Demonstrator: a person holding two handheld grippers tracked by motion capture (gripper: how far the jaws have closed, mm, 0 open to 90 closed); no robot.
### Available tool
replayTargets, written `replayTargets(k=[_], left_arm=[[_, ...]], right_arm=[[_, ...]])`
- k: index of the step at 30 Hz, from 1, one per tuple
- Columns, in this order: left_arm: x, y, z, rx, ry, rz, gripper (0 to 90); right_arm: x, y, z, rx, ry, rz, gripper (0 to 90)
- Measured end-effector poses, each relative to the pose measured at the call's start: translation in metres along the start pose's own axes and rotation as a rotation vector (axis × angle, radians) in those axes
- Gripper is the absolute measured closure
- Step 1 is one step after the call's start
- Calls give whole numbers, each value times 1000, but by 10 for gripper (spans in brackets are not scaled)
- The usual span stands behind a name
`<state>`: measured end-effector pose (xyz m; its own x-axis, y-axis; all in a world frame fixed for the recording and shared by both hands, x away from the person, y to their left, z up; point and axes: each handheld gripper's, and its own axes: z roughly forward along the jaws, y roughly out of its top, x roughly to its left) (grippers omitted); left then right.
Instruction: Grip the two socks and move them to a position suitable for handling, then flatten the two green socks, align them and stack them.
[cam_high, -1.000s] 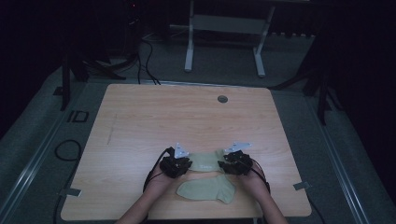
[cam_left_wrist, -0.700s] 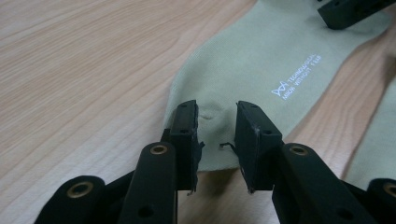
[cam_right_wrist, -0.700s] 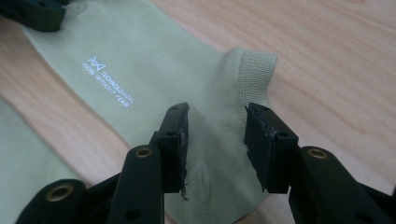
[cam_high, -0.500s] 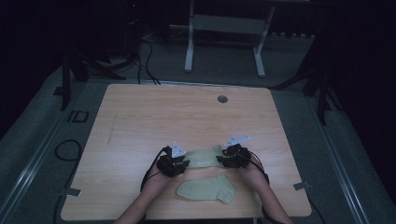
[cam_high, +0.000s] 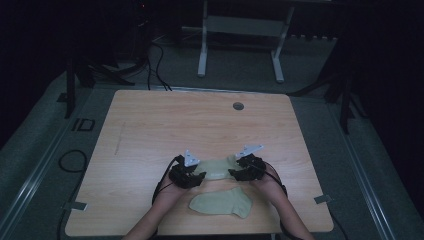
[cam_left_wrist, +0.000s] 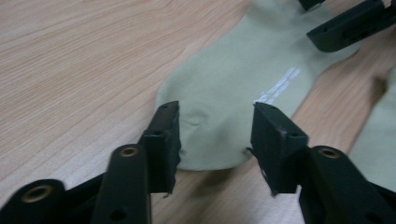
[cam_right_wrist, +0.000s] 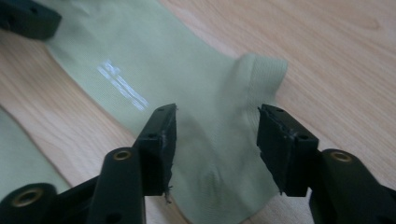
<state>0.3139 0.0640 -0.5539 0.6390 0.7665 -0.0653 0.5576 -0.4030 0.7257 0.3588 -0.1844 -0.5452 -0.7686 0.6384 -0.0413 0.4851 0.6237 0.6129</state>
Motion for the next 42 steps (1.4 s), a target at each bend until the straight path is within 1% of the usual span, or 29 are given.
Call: replayTargets(k=[2, 3, 4, 5, 6, 7, 8, 9, 10, 11, 13, 14, 15, 17, 19, 21, 23, 24, 26, 28, 30, 31, 32, 33, 34, 36, 37, 38, 42], left_arm=[[-1, 1, -4, -8, -20, -17, 512], [-2, 2, -6, -9, -26, -18, 474], [-3, 3, -8, -6, -29, -7, 443], [-5, 4, -10, -8, -27, -2, 427], [-6, 5, -12, -8, -31, 3, 386], [-6, 5, -14, -11, -42, -1, 355], [-7, 5, -17, -7, -42, 4, 329], [-7, 5, -22, -18, -41, 1, 294], [-7, 5, -22, -18, -41, 1, 285], [-6, 4, -25, -24, -36, -4, 284], [-5, 4, -29, -26, -34, -2, 284], [-4, 3, -34, -36, -40, -13, 284], [-3, 3, -37, -37, -40, -14, 285], [-3, 0, -44, -47, -53, -26, 285], [-3, -2, -49, -54, -57, -36, 285], [-5, -6, -53, -49, -59, -28, 285], [-6, -9, -57, -42, -67, -32, 286], [-7, -11, -59, -34, -64, -32, 286], [-10, -15, -62, -29, -70, -23, 292], [-14, -19, -65, -18, -82, -5, 346], [-21, -24, -67, 2, -86, 18, 405], [-24, -26, -66, 14, -90, 33, 413], [-27, -28, -66, 30, -103, 41, 418], [-29, -30, -65, 44, -106, 45, 430], [-31, -32, -64, 56, -103, 53, 430], [-34, -36, -62, 75, -98, 58, 431], [-35, -38, -61, 80, -93, 59, 431], [-36, -40, -59, 82, -90, 61, 431], [-35, -46, -55, 91, -89, 35, 464]], right_arm=[[2, 2, -5, -20, 8, 6, 414], [3, 3, -7, -27, 6, 11, 386], [3, 3, -9, -34, 8, 20, 364], [3, 3, -11, -42, 18, 34, 345], [2, 4, -13, -49, 28, 45, 325], [2, 4, -16, -63, 35, 50, 300], [2, 3, -19, -76, 36, 55, 290], [2, 3, -22, -83, 42, 60, 278], [2, 3, -22, -83, 42, 60, 278], [4, 1, -30, -108, 57, 69, 235], [4, 1, -31, -108, 54, 70, 227], [5, 0, -34, -116, 56, 64, 198], [7, -2, -40, -124, 39, 58, 174], [8, -5, -45, -138, 38, 57, 127], [10, -8, -52, -160, 40, 68, 132], [10, -13, -59, -178, 70, 83, 154], [13, -18, -65, -182, 74, 75, 222], [14, -21, -68, -178, 65, 65, 244], [18, -27, -72, -163, 65, 47, 381], [22, -34, -74, -142, 62, 34, 470], [27, -41, -76, -117, 54, 12, 528], [29, -45, -76, -116, 55, 18, 551], [30, -49, -76, -110, 70, 32, 569], [33, -53, -75, -103, 75, 29, 570], [35, -56, -75, -94, 69, 26, 585], [37, -63, -73, -86, 72, 38, 595], [38, -66, -72, -79, 67, 35, 595], [39, -69, -71, -66, 48, 35, 597], [43, -78, -66, -45, 50, 49, 611]])
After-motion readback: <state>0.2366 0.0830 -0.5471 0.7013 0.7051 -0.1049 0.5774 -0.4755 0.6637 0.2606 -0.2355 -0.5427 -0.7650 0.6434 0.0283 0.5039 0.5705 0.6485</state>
